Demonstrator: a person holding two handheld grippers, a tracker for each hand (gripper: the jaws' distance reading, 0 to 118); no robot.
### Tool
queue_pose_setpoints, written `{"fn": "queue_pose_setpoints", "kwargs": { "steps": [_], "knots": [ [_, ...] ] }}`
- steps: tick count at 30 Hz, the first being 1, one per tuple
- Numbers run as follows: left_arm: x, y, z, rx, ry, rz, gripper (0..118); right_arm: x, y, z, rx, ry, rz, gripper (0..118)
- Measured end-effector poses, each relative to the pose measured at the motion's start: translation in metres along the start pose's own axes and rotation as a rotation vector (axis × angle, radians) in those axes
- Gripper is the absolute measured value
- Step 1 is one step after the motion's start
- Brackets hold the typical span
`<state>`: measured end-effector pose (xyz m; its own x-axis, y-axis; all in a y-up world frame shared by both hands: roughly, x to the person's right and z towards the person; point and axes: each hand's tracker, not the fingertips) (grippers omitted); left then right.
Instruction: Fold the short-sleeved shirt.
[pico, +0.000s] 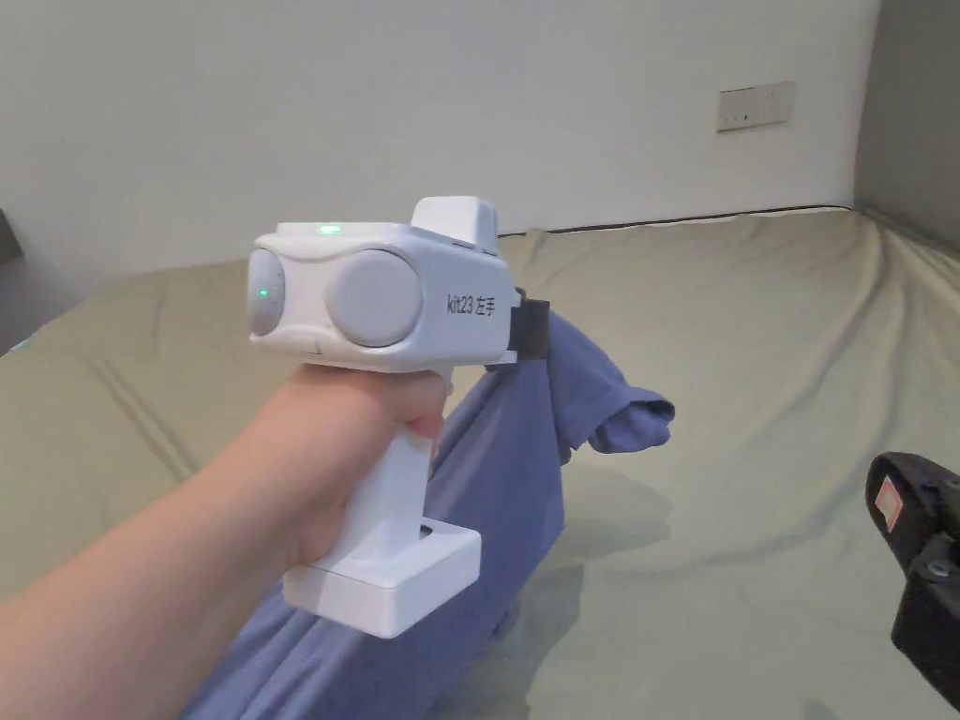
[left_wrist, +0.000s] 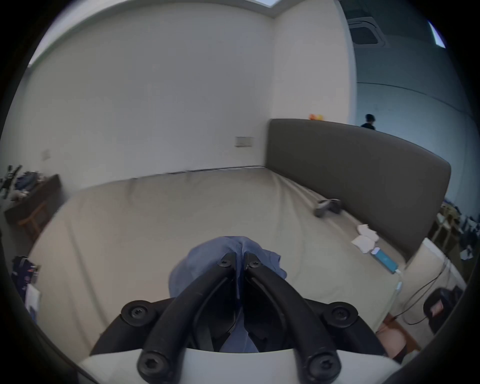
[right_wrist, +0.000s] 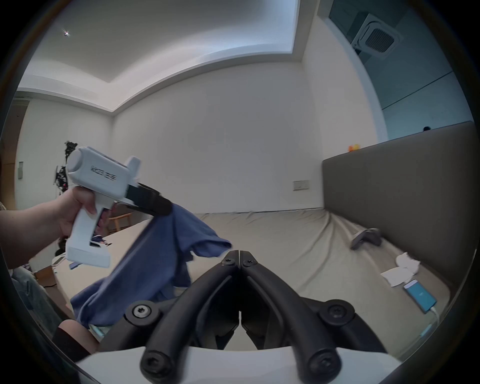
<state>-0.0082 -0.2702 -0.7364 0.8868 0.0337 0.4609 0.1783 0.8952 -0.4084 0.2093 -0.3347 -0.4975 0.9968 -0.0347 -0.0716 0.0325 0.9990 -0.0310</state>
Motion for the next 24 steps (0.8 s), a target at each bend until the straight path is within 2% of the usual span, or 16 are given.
{"fn": "queue_pose_setpoints", "kwargs": {
  "steps": [7, 8, 12, 13, 14, 17, 18, 20, 22, 24],
  "knots": [
    [0.128, -0.049, -0.122, -0.152, -0.202, -0.028, 2, 0.047, -0.011, 0.021, -0.043, -0.148, -0.023, 0],
    [0.142, -0.063, -0.137, -0.181, -0.216, -0.039, 2, 0.053, -0.015, 0.022, -0.064, -0.167, -0.040, 0],
    [0.172, -0.122, -0.183, -0.286, -0.216, -0.066, 2, 0.062, -0.022, 0.020, -0.074, -0.197, -0.018, 0],
    [0.173, -0.133, -0.189, -0.285, -0.204, -0.063, 7, 0.063, -0.023, 0.018, -0.079, -0.199, -0.019, 0],
    [0.172, -0.145, -0.194, -0.280, -0.208, -0.059, 26, 0.064, -0.026, 0.016, -0.086, -0.198, -0.019, 0],
    [0.163, -0.164, -0.198, -0.285, -0.191, -0.088, 107, 0.063, -0.031, 0.010, -0.108, -0.188, -0.003, 0],
    [0.154, -0.164, -0.195, -0.285, -0.183, -0.077, 113, 0.062, -0.032, 0.007, -0.117, -0.183, 0.004, 0],
    [0.135, -0.158, -0.180, -0.242, -0.176, -0.012, 112, 0.059, -0.034, 0.003, -0.126, -0.172, 0.005, 0],
    [0.111, -0.146, -0.157, -0.200, -0.091, -0.039, 105, 0.056, -0.035, -0.001, -0.134, -0.159, 0.002, 0],
    [0.079, -0.134, -0.115, -0.071, -0.014, -0.042, 82, 0.050, -0.037, -0.006, -0.139, -0.142, 0.016, 0]
  ]
}}
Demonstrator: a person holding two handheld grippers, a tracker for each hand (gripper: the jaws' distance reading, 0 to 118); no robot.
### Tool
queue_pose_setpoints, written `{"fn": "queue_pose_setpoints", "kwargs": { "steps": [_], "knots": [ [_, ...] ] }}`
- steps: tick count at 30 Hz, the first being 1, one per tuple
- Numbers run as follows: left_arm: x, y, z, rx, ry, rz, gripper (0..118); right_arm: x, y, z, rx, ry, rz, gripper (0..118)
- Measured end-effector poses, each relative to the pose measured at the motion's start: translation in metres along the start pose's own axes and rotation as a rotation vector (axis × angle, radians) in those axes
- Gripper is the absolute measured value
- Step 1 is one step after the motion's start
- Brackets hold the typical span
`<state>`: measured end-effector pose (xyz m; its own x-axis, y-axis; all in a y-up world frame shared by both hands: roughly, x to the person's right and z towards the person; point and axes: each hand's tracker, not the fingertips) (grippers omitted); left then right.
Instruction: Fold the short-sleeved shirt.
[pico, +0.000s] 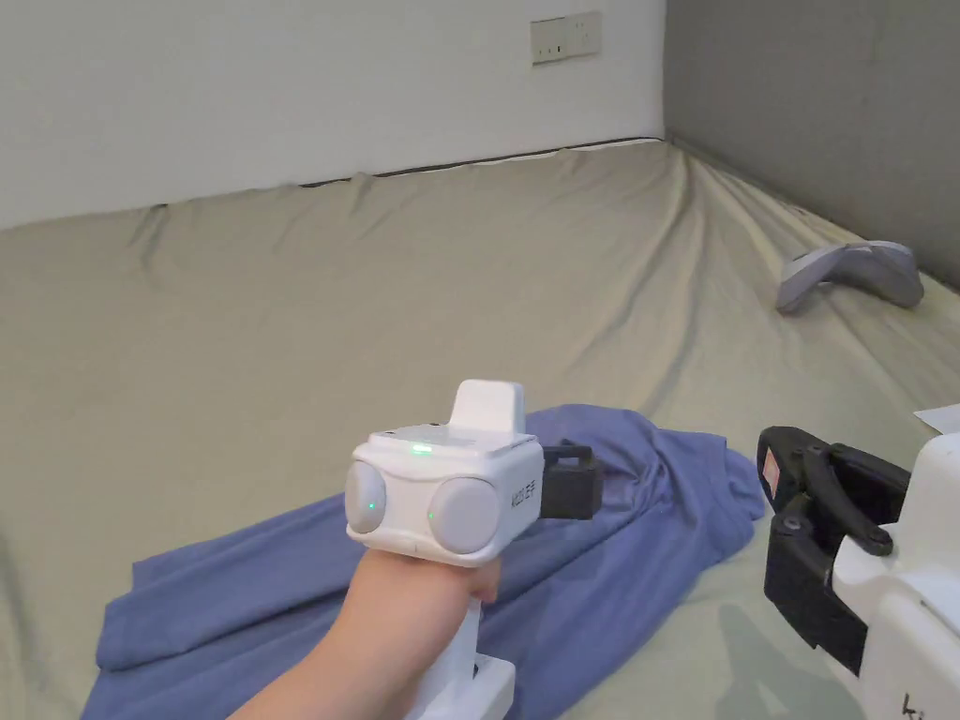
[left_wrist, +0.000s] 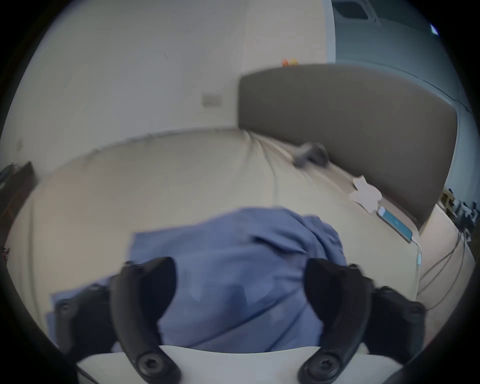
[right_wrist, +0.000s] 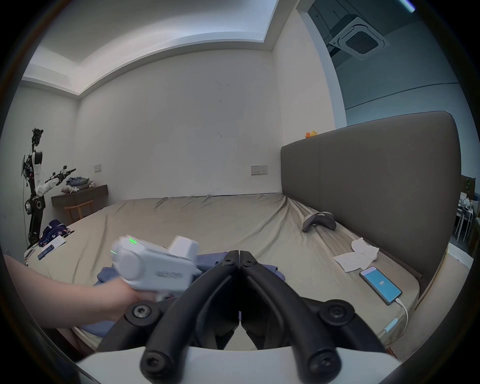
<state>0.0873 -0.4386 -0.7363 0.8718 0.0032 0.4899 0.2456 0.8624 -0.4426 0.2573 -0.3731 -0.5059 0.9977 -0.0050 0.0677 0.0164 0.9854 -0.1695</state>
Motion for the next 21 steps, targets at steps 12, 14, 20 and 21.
{"fn": "queue_pose_setpoints", "kwargs": {
  "steps": [12, 14, 20, 21],
  "knots": [
    [-0.174, -0.058, 0.265, 0.199, 0.376, 0.173, 0, -0.057, -0.012, -0.036, -0.036, 0.131, 0.081, 0],
    [-0.182, -0.076, 0.289, 0.189, 0.417, 0.139, 0, -0.065, -0.014, -0.039, -0.042, 0.145, 0.105, 0],
    [-0.199, -0.130, 0.318, 0.183, 0.432, 0.228, 0, -0.074, -0.022, -0.044, -0.061, 0.151, 0.143, 0],
    [-0.203, -0.126, 0.313, 0.144, 0.415, 0.240, 0, -0.074, -0.021, -0.044, -0.057, 0.150, 0.153, 0]
  ]
}}
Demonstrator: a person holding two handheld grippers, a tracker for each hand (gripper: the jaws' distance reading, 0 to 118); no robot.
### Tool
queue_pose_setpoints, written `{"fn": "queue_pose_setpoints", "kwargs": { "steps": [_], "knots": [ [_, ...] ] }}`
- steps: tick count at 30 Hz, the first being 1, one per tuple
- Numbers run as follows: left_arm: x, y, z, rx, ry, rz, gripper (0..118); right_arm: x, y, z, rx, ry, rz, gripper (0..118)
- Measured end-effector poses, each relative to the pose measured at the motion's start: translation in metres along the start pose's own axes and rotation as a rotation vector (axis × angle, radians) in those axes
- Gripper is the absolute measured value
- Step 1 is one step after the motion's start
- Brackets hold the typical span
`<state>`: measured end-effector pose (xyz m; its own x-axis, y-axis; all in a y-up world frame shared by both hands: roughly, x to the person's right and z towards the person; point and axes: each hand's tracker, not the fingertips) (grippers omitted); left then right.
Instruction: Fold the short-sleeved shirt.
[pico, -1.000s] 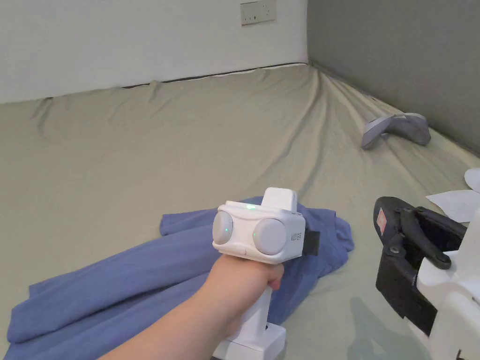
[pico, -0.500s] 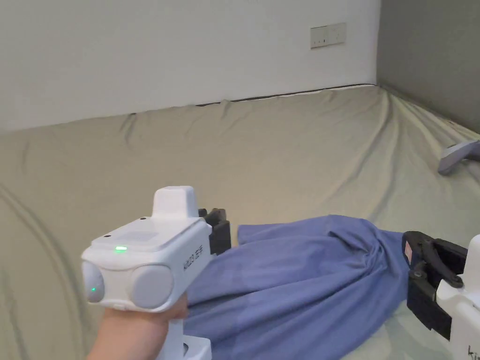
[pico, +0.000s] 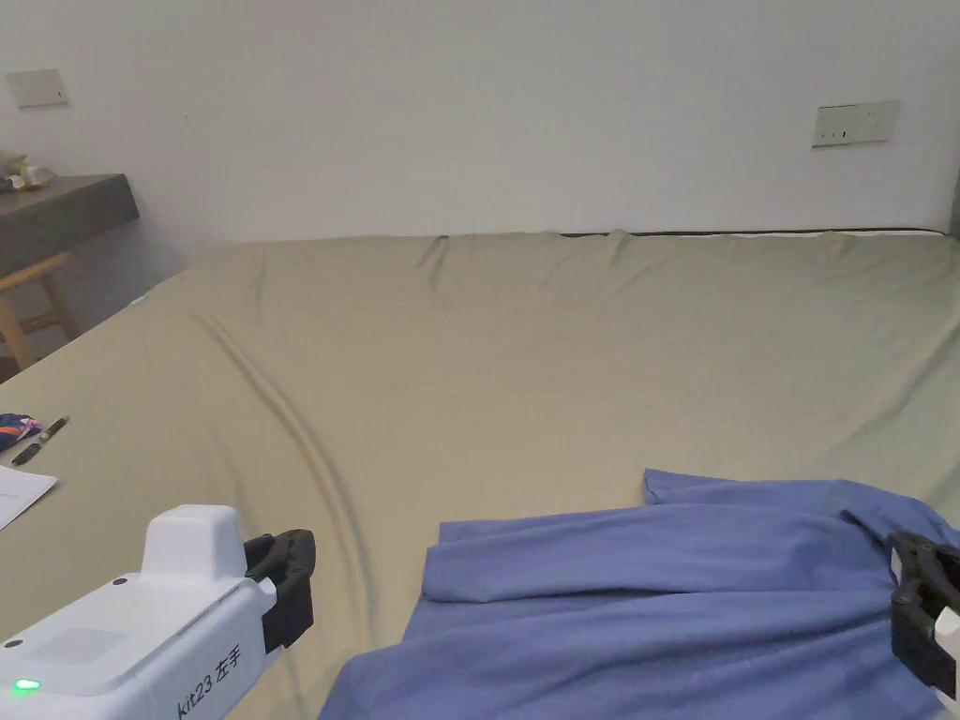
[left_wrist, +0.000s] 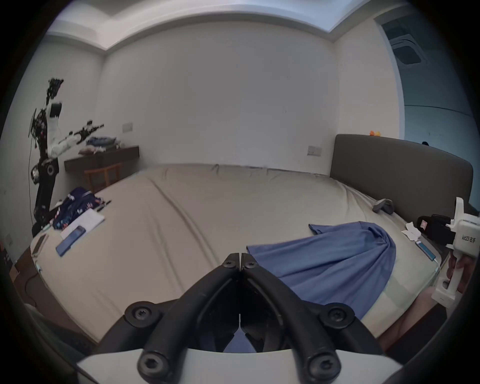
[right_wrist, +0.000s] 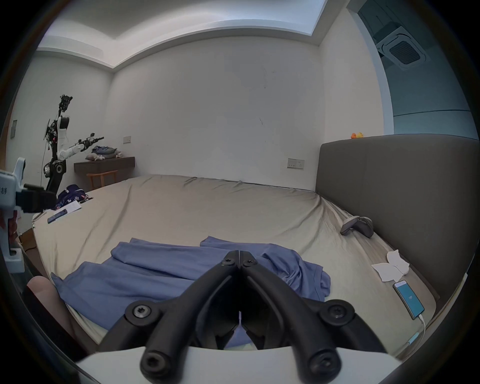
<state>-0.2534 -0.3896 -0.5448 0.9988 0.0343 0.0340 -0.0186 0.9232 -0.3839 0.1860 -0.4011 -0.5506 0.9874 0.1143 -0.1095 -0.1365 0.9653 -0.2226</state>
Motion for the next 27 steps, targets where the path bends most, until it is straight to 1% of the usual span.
{"fn": "queue_pose_setpoints", "kwargs": {
  "steps": [3, 5, 8, 12, 16, 18, 19, 20, 21, 22, 23, 24, 25, 27],
  "knots": [
    [-0.001, 0.003, -0.005, 0.017, -0.010, 0.035, 0, 0.002, 0.000, 0.001, -0.004, -0.007, -0.002, 0],
    [-0.001, 0.003, -0.007, 0.012, -0.023, 0.051, 0, 0.005, -0.002, 0.003, -0.019, -0.022, -0.030, 0],
    [0.007, 0.003, -0.011, 0.001, -0.025, 0.023, 0, 0.008, -0.005, 0.007, -0.031, -0.026, -0.028, 0],
    [0.018, 0.012, -0.022, -0.011, -0.041, 0.027, 0, 0.013, -0.005, 0.010, -0.039, -0.035, -0.032, 0],
    [0.034, 0.028, -0.072, -0.067, -0.046, -0.025, 0, 0.019, -0.006, 0.012, -0.057, -0.031, -0.057, 0],
    [0.042, 0.040, -0.113, -0.070, -0.039, -0.057, 0, 0.024, -0.006, 0.013, -0.071, -0.025, -0.069, 0],
    [0.043, 0.044, -0.130, -0.094, -0.054, -0.055, 3, 0.026, -0.006, 0.014, -0.073, -0.024, -0.071, 0],
    [0.044, 0.048, -0.155, -0.135, -0.089, -0.033, 22, 0.029, -0.006, 0.015, -0.073, -0.024, -0.071, 0],
    [0.045, 0.050, -0.180, -0.174, -0.091, -0.021, 51, 0.031, -0.006, 0.016, -0.073, -0.026, -0.070, 0],
    [0.047, 0.052, -0.201, -0.211, -0.066, -0.016, 81, 0.034, -0.006, 0.017, -0.074, -0.029, -0.071, 0],
    [0.049, 0.050, -0.225, -0.244, -0.047, -0.017, 109, 0.037, -0.005, 0.018, -0.076, -0.033, -0.075, 0],
    [0.050, 0.047, -0.244, -0.276, -0.048, -0.023, 114, 0.041, -0.006, 0.019, -0.078, -0.037, -0.079, 0],
    [0.050, 0.044, -0.258, -0.268, -0.038, -0.024, 111, 0.043, -0.006, 0.019, -0.080, -0.040, -0.081, 0],
    [0.050, 0.032, -0.293, -0.382, -0.014, -0.011, 110, 0.050, -0.008, 0.019, -0.087, -0.049, -0.087, 0]
  ]
}}
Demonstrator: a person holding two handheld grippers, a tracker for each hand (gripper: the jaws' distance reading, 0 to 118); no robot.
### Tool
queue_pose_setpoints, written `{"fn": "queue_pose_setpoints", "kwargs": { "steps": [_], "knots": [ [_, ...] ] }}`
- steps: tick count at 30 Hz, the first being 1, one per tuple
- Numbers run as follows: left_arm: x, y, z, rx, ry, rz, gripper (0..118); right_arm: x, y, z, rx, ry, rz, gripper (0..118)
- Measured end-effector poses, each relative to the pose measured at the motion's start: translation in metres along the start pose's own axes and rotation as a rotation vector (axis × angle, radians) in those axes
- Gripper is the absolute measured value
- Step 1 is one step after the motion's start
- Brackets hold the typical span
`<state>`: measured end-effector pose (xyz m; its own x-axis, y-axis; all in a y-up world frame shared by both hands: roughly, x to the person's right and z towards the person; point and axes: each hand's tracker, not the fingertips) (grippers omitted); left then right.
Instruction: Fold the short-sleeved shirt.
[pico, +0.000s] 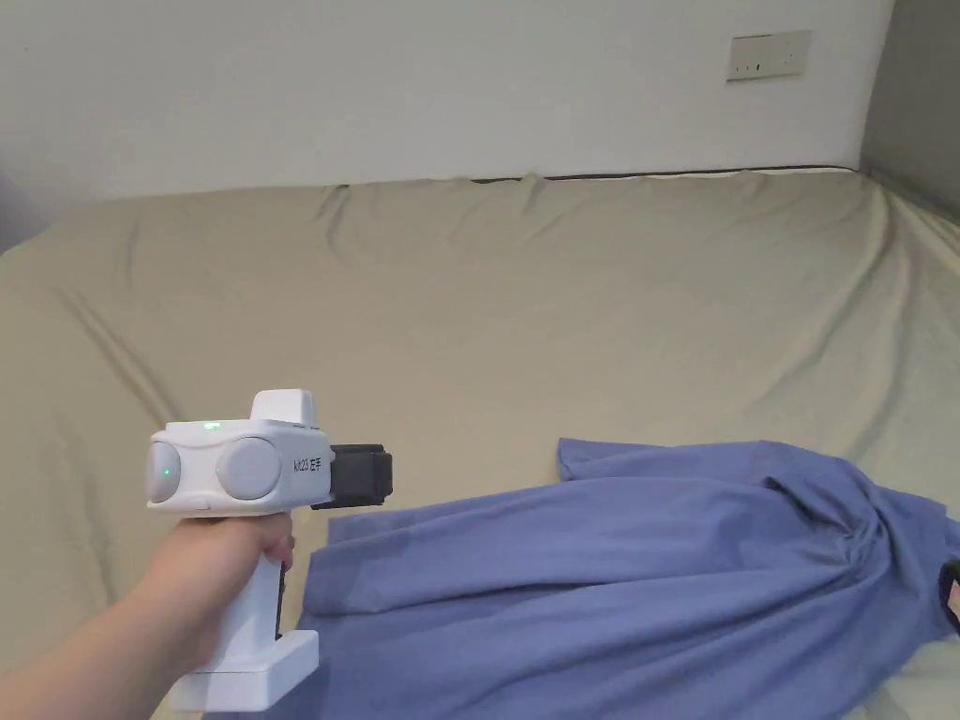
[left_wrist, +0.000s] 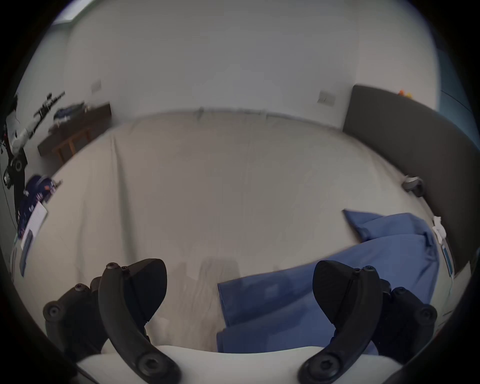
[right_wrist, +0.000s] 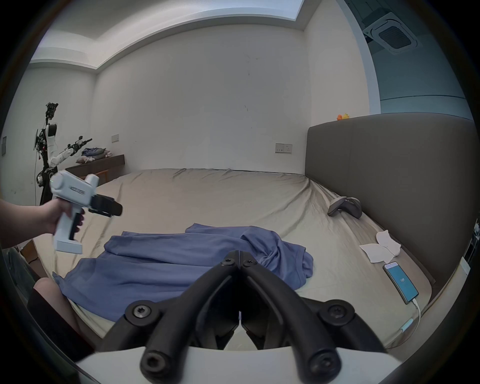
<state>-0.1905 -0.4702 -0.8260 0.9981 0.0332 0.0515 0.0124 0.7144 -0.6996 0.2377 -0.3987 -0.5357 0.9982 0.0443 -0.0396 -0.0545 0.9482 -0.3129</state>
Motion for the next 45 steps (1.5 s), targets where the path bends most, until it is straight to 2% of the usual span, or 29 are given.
{"fn": "queue_pose_setpoints", "kwargs": {
  "steps": [2, 5, 7, 10, 12, 13, 16, 19, 21, 25, 26, 27, 28, 29, 30, 31, 32, 34, 37, 40, 41, 42, 43, 44, 45],
  "knots": [
    [-0.003, -0.006, -0.027, -0.088, 0.018, 0.067, 109, 0.006, -0.002, -0.002, -0.015, -0.015, -0.011, 0],
    [0.004, -0.027, -0.049, -0.186, 0.027, 0.079, 92, 0.013, -0.006, -0.009, -0.051, -0.028, -0.036, 0],
    [0.024, -0.037, -0.040, -0.033, 0.102, -0.084, 90, 0.015, -0.008, -0.013, -0.065, -0.032, -0.041, 0],
    [0.023, -0.033, -0.035, -0.075, 0.044, 0.043, 64, 0.015, -0.009, -0.017, -0.076, -0.027, -0.044, 0],
    [0.025, -0.035, -0.024, -0.066, 0.048, -0.022, 19, 0.014, -0.008, -0.017, -0.076, -0.021, -0.045, 0],
    [0.030, -0.036, -0.022, -0.057, 0.046, -0.068, 5, 0.013, -0.008, -0.016, -0.075, -0.016, -0.046, 0],
    [0.030, -0.038, -0.010, -0.053, 0.043, -0.075, 4, 0.012, -0.007, -0.010, -0.058, -0.014, -0.035, 0],
    [0.019, -0.034, 0.016, 0.044, -0.021, 0.023, 3, 0.016, -0.007, -0.006, -0.049, -0.022, -0.030, 0],
    [0.011, -0.028, 0.040, 0.111, -0.085, 0.065, 3, 0.022, -0.008, -0.006, -0.058, -0.027, -0.056, 0],
    [0.011, -0.020, 0.093, 0.193, -0.143, 0.062, 3, 0.037, -0.009, -0.013, -0.097, -0.074, -0.082, 0],
    [0.010, -0.018, 0.104, 0.206, -0.159, 0.059, 3, 0.044, -0.008, -0.019, -0.117, -0.107, -0.099, 5],
    [0.008, -0.014, 0.111, 0.233, -0.162, 0.059, 3, 0.053, -0.007, -0.028, -0.127, -0.130, -0.123, 18],
    [0.006, -0.012, 0.117, 0.239, -0.167, 0.054, 3, 0.061, -0.006, -0.040, -0.152, -0.151, -0.150, 37],
    [0.005, -0.010, 0.121, 0.244, -0.173, 0.047, 3, 0.072, -0.007, -0.057, -0.207, -0.163, -0.205, 62],
    [0.005, -0.008, 0.124, 0.246, -0.172, 0.046, 2, 0.082, -0.009, -0.073, -0.247, -0.172, -0.237, 79],
    [0.003, -0.006, 0.123, 0.252, -0.171, 0.043, 2, 0.091, -0.009, -0.094, -0.274, -0.174, -0.245, 94],
    [0.003, -0.006, 0.123, 0.257, -0.174, 0.039, 2, 0.103, -0.007, -0.115, -0.282, -0.173, -0.215, 101],
    [0.003, -0.006, 0.122, 0.260, -0.168, 0.034, 2, 0.121, -0.012, -0.151, -0.297, -0.233, -0.222, 101],
    [-0.002, -0.006, 0.113, 0.243, -0.169, 0.047, 2, 0.146, -0.026, -0.203, -0.417, -0.296, -0.308, 101],
    [-0.006, -0.007, 0.105, 0.232, -0.174, 0.051, 2, 0.150, -0.048, -0.227, -0.484, -0.249, -0.396, 87],
    [-0.006, -0.007, 0.104, 0.226, -0.174, 0.052, 2, 0.143, -0.054, -0.232, -0.531, -0.226, -0.385, 82],
    [-0.005, -0.007, 0.102, 0.221, -0.175, 0.052, 2, 0.132, -0.059, -0.235, -0.549, -0.204, -0.344, 82],
    [-0.005, -0.007, 0.101, 0.218, -0.177, 0.047, 2, 0.119, -0.057, -0.228, -0.462, -0.273, -0.200, 78],
    [-0.005, -0.008, 0.099, 0.215, -0.178, 0.039, 2, 0.107, -0.058, -0.224, -0.434, -0.260, -0.127, 61],
    [-0.005, -0.008, 0.097, 0.213, -0.178, 0.032, 2, 0.101, -0.062, -0.224, -0.484, -0.192, -0.160, 49]
  ]
}}
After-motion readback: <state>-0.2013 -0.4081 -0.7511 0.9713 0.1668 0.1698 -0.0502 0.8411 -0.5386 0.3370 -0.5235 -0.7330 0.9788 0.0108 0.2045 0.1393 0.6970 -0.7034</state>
